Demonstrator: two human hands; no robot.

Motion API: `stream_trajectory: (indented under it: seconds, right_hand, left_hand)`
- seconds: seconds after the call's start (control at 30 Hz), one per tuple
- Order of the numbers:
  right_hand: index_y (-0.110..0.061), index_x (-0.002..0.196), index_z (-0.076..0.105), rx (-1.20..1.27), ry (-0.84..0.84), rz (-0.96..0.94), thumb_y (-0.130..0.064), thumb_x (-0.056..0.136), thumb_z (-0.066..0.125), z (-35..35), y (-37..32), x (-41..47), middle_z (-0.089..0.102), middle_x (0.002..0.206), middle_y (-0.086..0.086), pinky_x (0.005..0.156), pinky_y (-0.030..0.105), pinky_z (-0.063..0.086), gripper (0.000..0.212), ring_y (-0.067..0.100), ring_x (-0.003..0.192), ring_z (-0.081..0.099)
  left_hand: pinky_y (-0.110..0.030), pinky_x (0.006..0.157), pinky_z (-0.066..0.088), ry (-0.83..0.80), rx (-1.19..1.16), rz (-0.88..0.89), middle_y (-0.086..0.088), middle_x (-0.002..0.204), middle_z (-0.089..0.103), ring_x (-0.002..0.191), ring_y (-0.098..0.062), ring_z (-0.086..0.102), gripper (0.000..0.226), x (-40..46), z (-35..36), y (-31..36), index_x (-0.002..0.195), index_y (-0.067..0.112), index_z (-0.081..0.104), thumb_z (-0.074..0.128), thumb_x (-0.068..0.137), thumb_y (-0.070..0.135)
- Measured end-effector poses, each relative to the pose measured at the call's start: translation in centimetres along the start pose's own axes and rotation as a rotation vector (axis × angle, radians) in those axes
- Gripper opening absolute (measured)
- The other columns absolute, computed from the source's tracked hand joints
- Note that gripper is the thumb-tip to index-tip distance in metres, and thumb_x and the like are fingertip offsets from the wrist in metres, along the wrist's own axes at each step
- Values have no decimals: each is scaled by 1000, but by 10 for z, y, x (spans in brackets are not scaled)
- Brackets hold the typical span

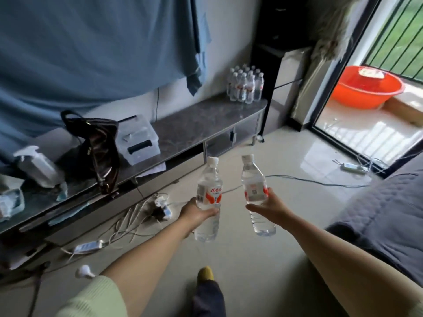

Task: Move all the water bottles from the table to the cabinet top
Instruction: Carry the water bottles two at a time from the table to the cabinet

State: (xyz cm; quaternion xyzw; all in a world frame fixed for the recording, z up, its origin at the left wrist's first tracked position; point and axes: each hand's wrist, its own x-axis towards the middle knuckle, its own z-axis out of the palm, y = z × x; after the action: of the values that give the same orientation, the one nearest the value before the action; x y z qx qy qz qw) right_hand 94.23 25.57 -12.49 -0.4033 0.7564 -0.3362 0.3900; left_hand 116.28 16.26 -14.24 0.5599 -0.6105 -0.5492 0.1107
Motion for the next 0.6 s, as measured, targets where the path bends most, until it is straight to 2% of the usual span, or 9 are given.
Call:
stream_trajectory:
  seconds: [0.07,0.17,0.2,0.33,0.4,0.5,0.6]
  right_hand:
    - [-1,115,59,18,42,-8,-6,74,77,-14,-6,24,66,109,19,92,42,53,44,31,101,65]
    - [0,108,63,32,103,-31,2,75,74,-34,-21,63,69,103,22,75,22,52,34,23,87,65]
    - [-1,107,64,42,127,-32,2,76,73,-41,-28,79,69,102,21,73,19,51,33,22,86,65]
    - [-10,110,66,72,162,-21,-10,77,76,-64,-48,127,71,103,13,89,38,53,35,27,96,67]
    - [-10,113,64,96,182,16,-13,76,77,-75,-49,150,70,106,14,93,42,52,39,29,99,66]
    - [-11,107,67,103,189,30,-11,76,76,-94,-47,181,71,101,13,93,45,52,33,28,96,68]
    - [-14,102,69,89,194,28,-10,74,76,-116,-43,217,73,95,9,87,41,53,29,27,92,69]
  left_hand:
    - [-34,93,52,-28,33,27,-4,108,72,100,-21,67,44,32,1,21,110,18,68,82,71,30]
    - [-35,94,52,-55,70,59,-3,108,72,100,-21,67,46,80,-3,56,111,17,67,81,70,32]
    - [-34,93,52,-67,88,72,-3,107,72,100,-21,66,45,99,-5,70,111,18,67,81,70,33]
    - [-31,86,51,-103,115,121,0,104,71,95,-19,65,39,160,-10,118,107,21,66,78,73,34]
    - [-28,82,48,-116,120,115,1,102,71,90,-16,64,35,188,-8,138,104,23,66,78,73,35]
    - [-30,88,49,-138,110,107,1,103,70,96,-19,64,38,223,0,163,107,23,66,79,73,33]
    - [-30,89,49,-163,101,104,0,106,71,97,-18,64,38,260,15,186,108,21,66,80,73,30]
